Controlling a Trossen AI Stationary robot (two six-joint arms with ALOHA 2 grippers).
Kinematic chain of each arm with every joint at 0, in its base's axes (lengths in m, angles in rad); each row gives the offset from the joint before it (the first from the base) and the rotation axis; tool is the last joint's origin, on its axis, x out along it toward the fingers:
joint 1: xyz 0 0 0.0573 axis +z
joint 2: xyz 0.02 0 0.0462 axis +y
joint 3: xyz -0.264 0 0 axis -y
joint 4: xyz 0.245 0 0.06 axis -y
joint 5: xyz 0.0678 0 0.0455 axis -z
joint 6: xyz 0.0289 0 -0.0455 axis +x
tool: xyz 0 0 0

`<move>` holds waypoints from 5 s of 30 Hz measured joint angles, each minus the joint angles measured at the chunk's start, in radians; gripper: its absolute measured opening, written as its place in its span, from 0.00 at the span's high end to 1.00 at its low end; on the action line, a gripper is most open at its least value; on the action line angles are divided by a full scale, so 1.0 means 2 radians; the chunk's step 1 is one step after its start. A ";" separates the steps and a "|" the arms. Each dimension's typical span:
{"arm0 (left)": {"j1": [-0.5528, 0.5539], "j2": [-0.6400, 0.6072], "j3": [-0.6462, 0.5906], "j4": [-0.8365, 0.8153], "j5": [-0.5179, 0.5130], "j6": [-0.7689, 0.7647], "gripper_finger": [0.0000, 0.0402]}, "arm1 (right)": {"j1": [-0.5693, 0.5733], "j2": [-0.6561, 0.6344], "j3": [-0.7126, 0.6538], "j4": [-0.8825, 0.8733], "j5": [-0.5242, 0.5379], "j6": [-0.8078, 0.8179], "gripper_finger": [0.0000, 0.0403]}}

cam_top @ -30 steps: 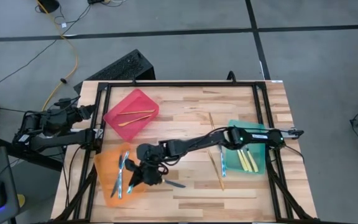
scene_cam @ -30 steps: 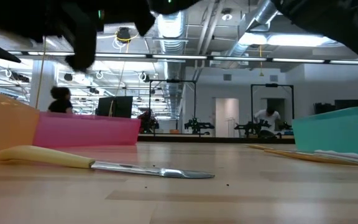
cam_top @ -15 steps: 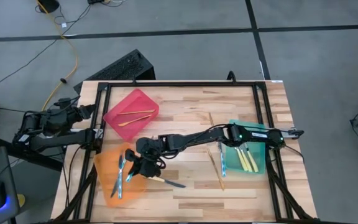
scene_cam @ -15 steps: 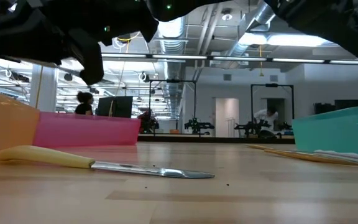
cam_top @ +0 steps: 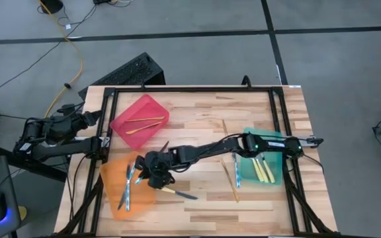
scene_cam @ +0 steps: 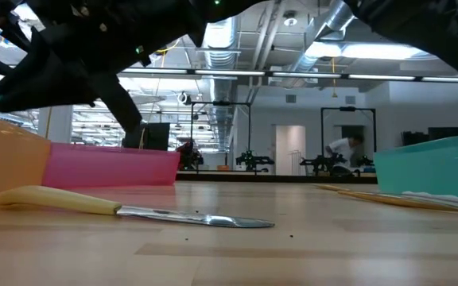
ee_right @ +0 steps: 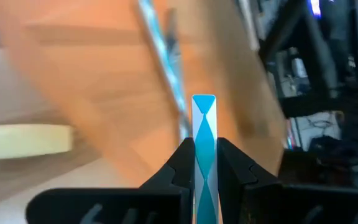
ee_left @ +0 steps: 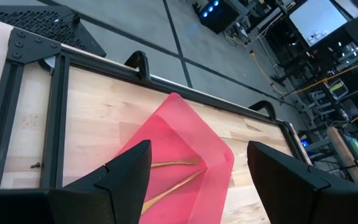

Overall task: Sort silverware by color (type)
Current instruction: Put the top blue knife into the orange bin, then put the top gold knife into the red bin

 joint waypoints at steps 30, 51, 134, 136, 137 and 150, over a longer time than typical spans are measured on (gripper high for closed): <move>0.000 0.000 0.000 0.000 0.004 -0.006 0.39 | 0.018 0.001 -0.008 -0.017 0.092 -0.469 0.88; 0.000 0.000 0.000 0.000 0.004 -0.002 0.39 | 0.020 0.001 -0.007 -0.024 0.019 -0.487 0.81; 0.000 0.000 0.000 0.002 0.057 0.052 0.39 | -0.098 -0.410 -0.002 -0.520 0.326 0.624 0.60; 0.000 0.000 0.000 0.002 0.057 0.057 0.39 | -0.097 -0.433 -0.002 -0.552 0.326 0.654 0.60; 0.000 0.000 0.000 0.002 0.057 0.059 0.39 | -0.095 -0.441 -0.002 -0.566 0.326 0.668 0.60; 0.000 0.000 0.000 0.014 0.056 0.091 0.39 | 0.028 -0.636 -0.243 -0.590 0.496 0.893 0.60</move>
